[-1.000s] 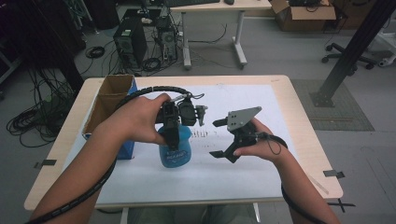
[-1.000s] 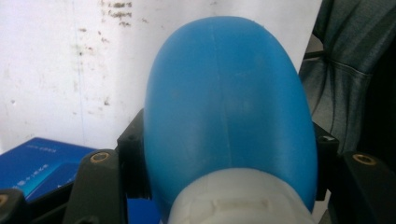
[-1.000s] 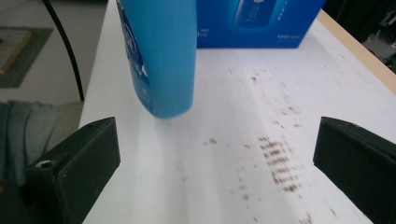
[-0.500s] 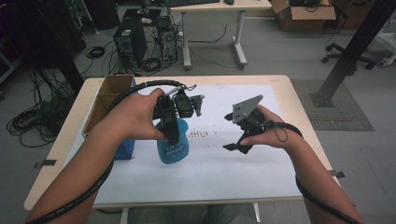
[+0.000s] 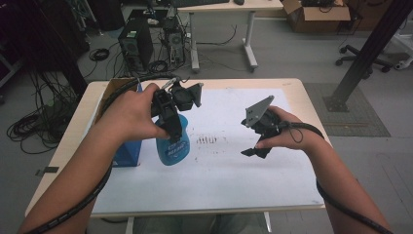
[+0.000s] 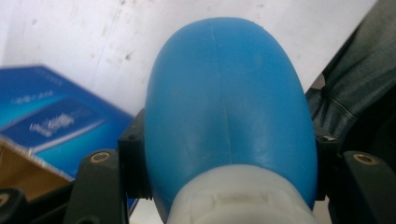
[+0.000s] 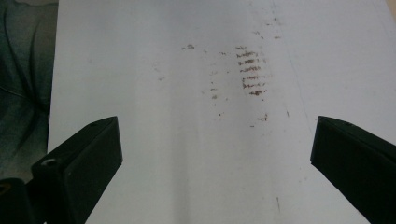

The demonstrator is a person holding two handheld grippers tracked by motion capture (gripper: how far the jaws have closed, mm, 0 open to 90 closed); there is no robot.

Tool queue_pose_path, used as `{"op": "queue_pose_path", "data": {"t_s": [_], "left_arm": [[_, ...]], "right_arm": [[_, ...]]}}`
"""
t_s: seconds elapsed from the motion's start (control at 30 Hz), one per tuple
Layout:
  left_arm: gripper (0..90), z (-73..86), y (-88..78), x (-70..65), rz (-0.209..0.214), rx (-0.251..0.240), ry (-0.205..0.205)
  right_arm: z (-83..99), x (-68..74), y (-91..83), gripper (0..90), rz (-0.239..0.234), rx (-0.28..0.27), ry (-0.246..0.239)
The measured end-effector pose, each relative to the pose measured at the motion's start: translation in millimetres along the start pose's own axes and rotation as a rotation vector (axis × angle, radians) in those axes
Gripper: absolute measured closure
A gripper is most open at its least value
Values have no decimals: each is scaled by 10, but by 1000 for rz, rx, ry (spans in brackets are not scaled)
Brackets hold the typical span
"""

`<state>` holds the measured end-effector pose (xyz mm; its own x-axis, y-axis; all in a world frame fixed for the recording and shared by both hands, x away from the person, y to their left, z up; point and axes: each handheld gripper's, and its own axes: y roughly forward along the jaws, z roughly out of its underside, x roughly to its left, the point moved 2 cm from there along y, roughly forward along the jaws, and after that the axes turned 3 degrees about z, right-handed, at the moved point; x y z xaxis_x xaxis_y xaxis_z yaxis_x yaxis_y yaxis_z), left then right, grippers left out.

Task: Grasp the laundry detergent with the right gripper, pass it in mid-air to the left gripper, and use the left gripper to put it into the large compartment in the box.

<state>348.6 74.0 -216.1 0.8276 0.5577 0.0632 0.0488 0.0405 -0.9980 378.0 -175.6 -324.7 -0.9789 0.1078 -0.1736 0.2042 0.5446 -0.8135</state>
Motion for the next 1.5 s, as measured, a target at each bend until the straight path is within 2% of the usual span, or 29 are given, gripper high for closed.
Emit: {"op": "queue_pose_path", "data": {"t_s": [0.07,0.1,0.13,0.3,0.5,0.97,1.13,1.27,1.5], "left_arm": [[375,15,-34,49,-6,3,-30],[375,32,-58,80,-7,5,-64],[375,40,-71,98,-5,1,-81],[375,115,-177,224,25,-21,-201],[375,194,-344,293,27,-49,-305],[376,407,-805,588,9,-50,-488],[376,510,-984,761,3,-71,-587],[376,565,-1029,842,3,-63,-599],[376,719,-1111,1029,8,-83,-669]], "right_arm": [[8,-1,0,23,-3,8,1],[13,-2,3,23,-3,10,1],[14,-1,4,23,0,16,-3],[-1,18,13,25,-9,19,-8],[-8,11,18,25,-12,28,-13],[32,-36,-12,25,-18,46,-5],[52,-62,-17,26,-24,58,-1],[53,-75,-31,26,-26,65,-6],[55,-99,-79,26,-34,83,-10]]}}
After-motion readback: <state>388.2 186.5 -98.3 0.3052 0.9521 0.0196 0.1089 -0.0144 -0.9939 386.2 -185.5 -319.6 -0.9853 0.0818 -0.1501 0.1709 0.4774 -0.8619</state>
